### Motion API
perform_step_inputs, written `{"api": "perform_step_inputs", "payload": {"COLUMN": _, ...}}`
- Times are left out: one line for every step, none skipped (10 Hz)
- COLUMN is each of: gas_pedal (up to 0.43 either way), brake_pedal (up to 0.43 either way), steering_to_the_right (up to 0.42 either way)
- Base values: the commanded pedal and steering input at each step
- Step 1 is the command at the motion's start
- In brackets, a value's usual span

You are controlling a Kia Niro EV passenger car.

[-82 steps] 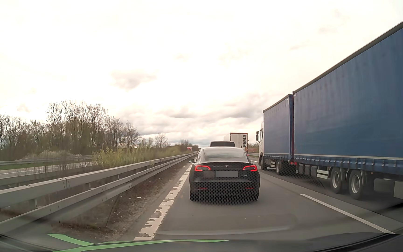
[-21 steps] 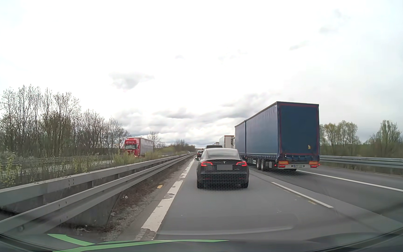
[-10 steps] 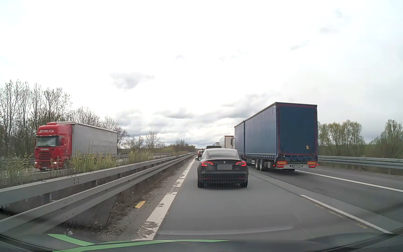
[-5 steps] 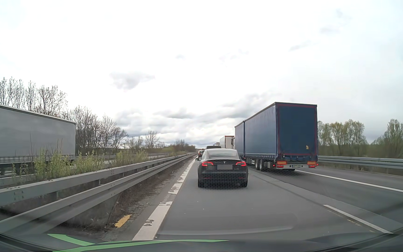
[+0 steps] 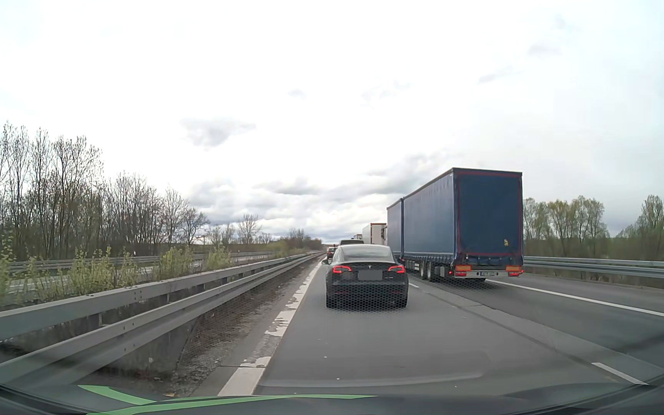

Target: Follow the waypoints while adhering to traffic rules and regulations

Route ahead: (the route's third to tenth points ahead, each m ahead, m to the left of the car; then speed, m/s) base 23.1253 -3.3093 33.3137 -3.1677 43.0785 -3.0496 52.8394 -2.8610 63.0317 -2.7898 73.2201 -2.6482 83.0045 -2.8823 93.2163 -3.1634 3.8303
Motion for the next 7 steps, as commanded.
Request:
{"api": "perform_step_inputs", "payload": {"gas_pedal": 0.079, "brake_pedal": 0.0, "steering_to_the_right": -0.001}}
{"api": "perform_step_inputs", "payload": {"gas_pedal": 0.079, "brake_pedal": 0.0, "steering_to_the_right": -0.001}}
{"api": "perform_step_inputs", "payload": {"gas_pedal": 0.079, "brake_pedal": 0.0, "steering_to_the_right": -0.001}}
{"api": "perform_step_inputs", "payload": {"gas_pedal": 0.079, "brake_pedal": 0.0, "steering_to_the_right": -0.001}}
{"api": "perform_step_inputs", "payload": {"gas_pedal": 0.079, "brake_pedal": 0.0, "steering_to_the_right": -0.001}}
{"api": "perform_step_inputs", "payload": {"gas_pedal": 0.079, "brake_pedal": 0.0, "steering_to_the_right": -0.001}}
{"api": "perform_step_inputs", "payload": {"gas_pedal": 0.079, "brake_pedal": 0.0, "steering_to_the_right": -0.001}}
